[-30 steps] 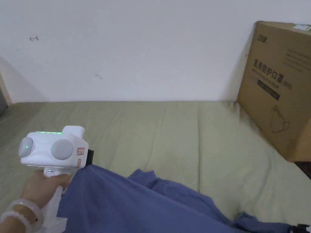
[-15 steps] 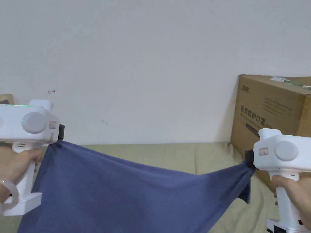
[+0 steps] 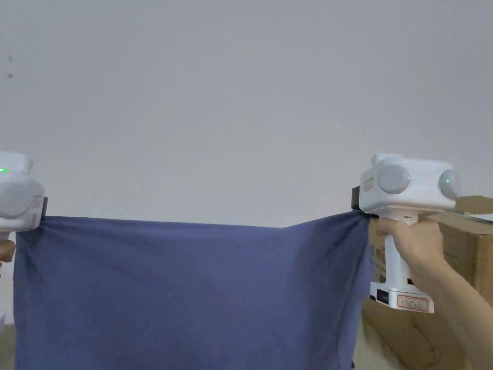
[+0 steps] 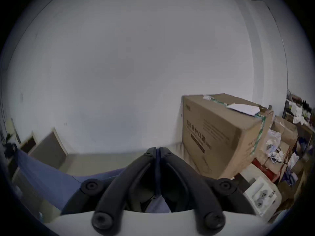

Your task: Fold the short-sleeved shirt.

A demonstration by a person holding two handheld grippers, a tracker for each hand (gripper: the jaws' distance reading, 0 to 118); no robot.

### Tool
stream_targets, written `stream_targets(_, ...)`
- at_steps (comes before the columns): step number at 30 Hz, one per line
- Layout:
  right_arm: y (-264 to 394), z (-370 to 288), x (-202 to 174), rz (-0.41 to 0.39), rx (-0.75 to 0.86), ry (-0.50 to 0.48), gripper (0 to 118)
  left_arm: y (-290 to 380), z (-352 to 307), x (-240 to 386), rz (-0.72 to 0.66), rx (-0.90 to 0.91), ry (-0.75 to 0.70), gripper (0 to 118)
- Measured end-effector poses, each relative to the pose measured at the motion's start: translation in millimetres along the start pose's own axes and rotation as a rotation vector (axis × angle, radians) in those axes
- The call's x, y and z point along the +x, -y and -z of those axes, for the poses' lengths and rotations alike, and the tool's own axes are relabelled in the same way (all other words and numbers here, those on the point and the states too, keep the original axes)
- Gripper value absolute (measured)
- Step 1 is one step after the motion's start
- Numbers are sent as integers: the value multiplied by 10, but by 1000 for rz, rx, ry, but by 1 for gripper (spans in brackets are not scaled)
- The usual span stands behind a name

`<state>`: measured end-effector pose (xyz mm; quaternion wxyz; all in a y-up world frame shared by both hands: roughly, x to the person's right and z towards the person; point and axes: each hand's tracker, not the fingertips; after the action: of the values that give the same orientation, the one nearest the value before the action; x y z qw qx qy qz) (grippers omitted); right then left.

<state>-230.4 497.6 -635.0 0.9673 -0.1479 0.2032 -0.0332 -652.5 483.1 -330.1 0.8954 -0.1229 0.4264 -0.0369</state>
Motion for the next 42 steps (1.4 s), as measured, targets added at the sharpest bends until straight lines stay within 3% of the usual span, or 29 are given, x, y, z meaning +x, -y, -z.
stream_targets(1, -122, 37, -33, 8, 21, -12, 4, -74, 69, 15, 0, 5, 3, 1)
stream_targets(4, -508, 185, -171, -73, 69, 44, 4, -322, 315, 44, -33, 53, -5, 1)
stream_targets(9, -841, 187, -261, -52, 154, 49, 4, -613, 584, 84, -80, 160, -41, 1)
stream_targets(13, -714, 289, -273, -81, 201, 53, 4, -419, 689, 186, -77, 181, -50, 1)
stream_targets(19, 141, 730, -199, -129, 34, 41, 4, 579, 981, 446, -15, 111, -51, 1)
stream_targets(27, 2093, 1756, -21, -145, -362, 82, 4, 2438, 1619, 921, 34, -261, 12, 1)
stream_targets(32, 3189, 2115, 99, -199, -542, 98, 4, 3361, 1829, 1039, 11, -424, 53, 1)
stream_targets(37, 3753, 2037, 305, -158, -635, 106, 4, 3858, 1691, 1008, 23, -506, 68, 1)
stream_targets(40, 3926, 1683, 388, -169, -646, 122, 4, 3985, 1422, 924, 36, -516, 71, 1)
stream_targets(42, 4012, 1400, 484, -128, -668, 102, 4, 4042, 1183, 827, 28, -536, 74, 1)
